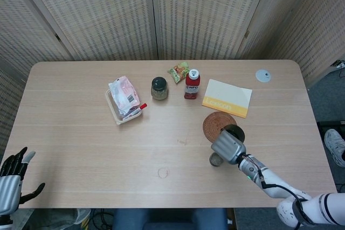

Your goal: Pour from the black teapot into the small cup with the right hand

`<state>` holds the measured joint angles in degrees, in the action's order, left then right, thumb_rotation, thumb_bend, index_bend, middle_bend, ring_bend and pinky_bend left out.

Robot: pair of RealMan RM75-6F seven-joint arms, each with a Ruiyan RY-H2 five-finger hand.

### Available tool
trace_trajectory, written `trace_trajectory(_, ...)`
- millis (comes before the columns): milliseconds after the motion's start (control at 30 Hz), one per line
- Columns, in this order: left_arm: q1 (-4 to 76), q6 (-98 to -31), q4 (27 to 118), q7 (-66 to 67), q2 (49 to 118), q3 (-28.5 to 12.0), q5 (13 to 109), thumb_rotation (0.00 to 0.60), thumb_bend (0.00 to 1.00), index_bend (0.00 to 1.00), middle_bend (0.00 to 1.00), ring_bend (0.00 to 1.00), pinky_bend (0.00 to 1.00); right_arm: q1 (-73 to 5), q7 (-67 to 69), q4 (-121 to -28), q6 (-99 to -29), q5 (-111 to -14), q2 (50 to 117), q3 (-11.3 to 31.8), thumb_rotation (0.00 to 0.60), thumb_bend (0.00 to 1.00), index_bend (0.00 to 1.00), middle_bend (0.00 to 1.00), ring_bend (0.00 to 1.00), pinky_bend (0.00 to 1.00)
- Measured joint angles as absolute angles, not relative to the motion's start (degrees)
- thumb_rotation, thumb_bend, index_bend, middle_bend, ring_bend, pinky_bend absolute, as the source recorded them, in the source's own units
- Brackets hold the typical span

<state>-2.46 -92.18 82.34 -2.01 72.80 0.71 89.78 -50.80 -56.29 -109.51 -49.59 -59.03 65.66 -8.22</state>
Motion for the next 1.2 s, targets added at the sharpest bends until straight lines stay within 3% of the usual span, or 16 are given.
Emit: trace_trajectory(1200, -2.8, -92.4, 81.7, -2.7, 73.0, 0.6, 89.7, 0.6, 0.21, 0.1, 0.0, 0.07, 0.04, -52.5, -60.5, -110.2, -51.7, -56.8, 66.9, -10.4, 0.6, 0.66, 0.96, 1.0, 0.9, 0.41)
